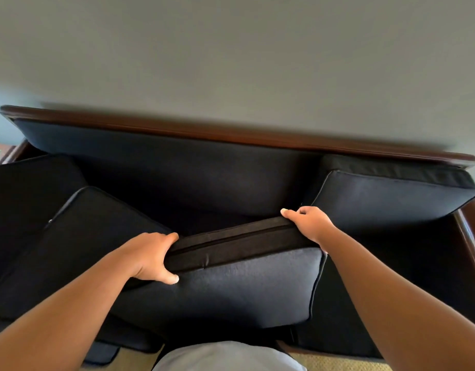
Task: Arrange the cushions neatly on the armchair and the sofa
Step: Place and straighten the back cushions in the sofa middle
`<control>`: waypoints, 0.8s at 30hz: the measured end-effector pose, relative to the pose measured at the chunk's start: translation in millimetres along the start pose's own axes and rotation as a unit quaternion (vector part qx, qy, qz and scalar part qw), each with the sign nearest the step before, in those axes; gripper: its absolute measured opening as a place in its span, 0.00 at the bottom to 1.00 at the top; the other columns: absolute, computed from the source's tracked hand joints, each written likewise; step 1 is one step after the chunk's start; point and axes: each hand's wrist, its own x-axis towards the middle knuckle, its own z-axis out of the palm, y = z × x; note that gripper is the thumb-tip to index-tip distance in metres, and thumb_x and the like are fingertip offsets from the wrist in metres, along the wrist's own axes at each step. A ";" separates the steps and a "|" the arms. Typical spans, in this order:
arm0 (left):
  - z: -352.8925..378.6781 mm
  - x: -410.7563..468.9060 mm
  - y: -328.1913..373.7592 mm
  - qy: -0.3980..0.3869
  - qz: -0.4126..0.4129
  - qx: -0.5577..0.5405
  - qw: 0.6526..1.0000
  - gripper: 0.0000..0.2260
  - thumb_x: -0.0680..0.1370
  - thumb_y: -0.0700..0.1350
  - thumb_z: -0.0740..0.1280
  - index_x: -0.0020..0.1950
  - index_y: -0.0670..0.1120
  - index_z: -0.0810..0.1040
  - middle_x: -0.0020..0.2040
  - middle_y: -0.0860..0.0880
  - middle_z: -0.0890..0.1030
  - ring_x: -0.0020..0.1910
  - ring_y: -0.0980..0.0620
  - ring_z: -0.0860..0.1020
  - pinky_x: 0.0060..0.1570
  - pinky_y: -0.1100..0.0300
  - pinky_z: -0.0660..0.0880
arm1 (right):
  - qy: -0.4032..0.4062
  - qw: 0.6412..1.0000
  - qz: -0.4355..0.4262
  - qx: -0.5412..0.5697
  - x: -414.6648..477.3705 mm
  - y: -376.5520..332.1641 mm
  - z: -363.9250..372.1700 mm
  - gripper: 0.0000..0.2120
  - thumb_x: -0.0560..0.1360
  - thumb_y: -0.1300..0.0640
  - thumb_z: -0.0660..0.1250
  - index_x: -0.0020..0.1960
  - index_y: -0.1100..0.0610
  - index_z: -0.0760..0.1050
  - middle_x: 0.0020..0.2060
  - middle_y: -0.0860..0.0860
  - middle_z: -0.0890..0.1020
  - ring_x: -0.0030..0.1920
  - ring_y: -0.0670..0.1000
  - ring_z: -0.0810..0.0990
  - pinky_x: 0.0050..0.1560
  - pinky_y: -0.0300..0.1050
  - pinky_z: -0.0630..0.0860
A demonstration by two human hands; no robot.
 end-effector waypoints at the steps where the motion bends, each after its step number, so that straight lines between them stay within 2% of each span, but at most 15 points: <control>1: -0.9 -1.4 -3.4 -0.002 -0.003 -0.003 1.000 0.50 0.62 0.70 0.71 0.79 0.53 0.59 0.62 0.57 0.77 0.57 0.52 0.78 0.54 0.56 0.78 | -0.003 1.000 0.005 0.002 0.7 -4.0 2.7 0.24 0.77 0.38 0.68 0.48 0.60 0.81 0.45 0.54 0.83 0.46 0.53 0.81 0.49 0.49 0.76; 3: -2.6 -4.5 -12.0 -0.005 -0.007 -0.003 1.000 0.50 0.63 0.70 0.71 0.79 0.52 0.58 0.63 0.56 0.77 0.58 0.51 0.78 0.56 0.55 0.78 | -0.010 1.000 0.008 0.007 1.7 -12.1 9.4 0.22 0.79 0.39 0.67 0.46 0.59 0.81 0.45 0.54 0.83 0.47 0.53 0.81 0.49 0.48 0.75; 7: -5.5 -11.7 -33.9 -0.007 -0.006 0.011 1.000 0.48 0.60 0.72 0.70 0.76 0.53 0.63 0.56 0.58 0.77 0.54 0.53 0.79 0.53 0.55 0.79 | -0.016 1.000 0.005 0.013 4.5 -23.1 28.2 0.19 0.81 0.42 0.64 0.46 0.57 0.80 0.44 0.55 0.83 0.46 0.53 0.81 0.48 0.47 0.74; 9: -6.9 -11.7 -45.0 -0.011 -0.003 0.017 1.000 0.50 0.60 0.73 0.70 0.77 0.53 0.62 0.61 0.57 0.77 0.57 0.52 0.78 0.56 0.54 0.78 | -0.018 1.000 0.002 0.008 6.5 -27.9 36.5 0.19 0.82 0.44 0.63 0.47 0.59 0.81 0.45 0.56 0.83 0.46 0.54 0.81 0.49 0.48 0.75; 12: -5.7 -5.5 -45.5 -0.019 0.013 0.022 0.999 0.52 0.59 0.75 0.69 0.77 0.52 0.61 0.67 0.55 0.75 0.63 0.50 0.77 0.60 0.52 0.76 | 0.001 1.000 0.019 -0.012 10.6 -22.8 36.7 0.18 0.82 0.45 0.63 0.48 0.59 0.82 0.45 0.57 0.83 0.47 0.56 0.81 0.56 0.52 0.77; 15: -2.5 3.7 -44.3 -0.045 0.063 0.012 0.997 0.53 0.59 0.78 0.69 0.76 0.54 0.61 0.70 0.55 0.72 0.66 0.50 0.74 0.63 0.50 0.74 | 0.050 0.996 0.053 -0.059 8.2 -7.7 39.2 0.18 0.81 0.45 0.62 0.44 0.58 0.81 0.47 0.58 0.84 0.47 0.57 0.80 0.57 0.55 0.77; 17: 0.6 12.3 -56.9 -0.080 0.070 -0.062 0.992 0.46 0.59 0.80 0.67 0.70 0.57 0.67 0.64 0.59 0.73 0.60 0.54 0.75 0.61 0.51 0.75 | 0.090 0.978 0.083 -0.167 -1.9 -11.2 55.7 0.18 0.79 0.42 0.57 0.48 0.54 0.79 0.52 0.54 0.82 0.53 0.58 0.78 0.60 0.57 0.74; 19: 6.0 20.2 -88.0 -0.044 0.060 -0.140 0.987 0.38 0.62 0.82 0.63 0.64 0.59 0.71 0.59 0.60 0.72 0.57 0.57 0.75 0.59 0.52 0.76 | 0.097 0.935 0.062 -0.337 -14.4 -34.9 90.3 0.21 0.79 0.39 0.51 0.53 0.47 0.79 0.57 0.50 0.79 0.63 0.58 0.73 0.66 0.65 0.63; 20: 9.0 24.4 -107.2 0.002 0.048 -0.154 0.987 0.36 0.65 0.81 0.60 0.63 0.59 0.72 0.60 0.60 0.72 0.58 0.56 0.75 0.60 0.52 0.75 | 0.077 0.919 0.029 -0.385 -20.0 -52.1 114.2 0.22 0.79 0.39 0.49 0.52 0.46 0.80 0.55 0.49 0.80 0.63 0.57 0.73 0.69 0.67 0.57; 21: 13.5 27.5 -131.6 0.051 0.027 -0.150 0.987 0.35 0.68 0.79 0.60 0.66 0.57 0.72 0.62 0.58 0.72 0.61 0.54 0.74 0.62 0.51 0.74 | 0.049 0.912 -0.010 -0.407 -26.6 -74.2 143.4 0.24 0.78 0.40 0.47 0.50 0.47 0.81 0.51 0.48 0.81 0.59 0.56 0.75 0.70 0.66 0.56; 22: 18.7 30.2 -155.2 0.097 0.001 -0.136 0.986 0.34 0.72 0.75 0.61 0.69 0.54 0.71 0.67 0.55 0.71 0.66 0.50 0.72 0.65 0.50 0.72 | 0.018 0.911 -0.048 -0.408 -34.2 -94.3 172.2 0.24 0.78 0.41 0.47 0.48 0.48 0.81 0.47 0.49 0.82 0.53 0.55 0.77 0.69 0.61 0.59; 24: 31.2 27.3 -206.2 0.142 -0.082 -0.112 0.980 0.35 0.76 0.68 0.65 0.77 0.51 0.65 0.76 0.48 0.64 0.74 0.44 0.65 0.70 0.45 0.67 | -0.041 0.913 -0.103 -0.394 -46.6 -128.3 228.1 0.24 0.77 0.42 0.48 0.43 0.51 0.80 0.39 0.49 0.82 0.42 0.53 0.78 0.58 0.53 0.66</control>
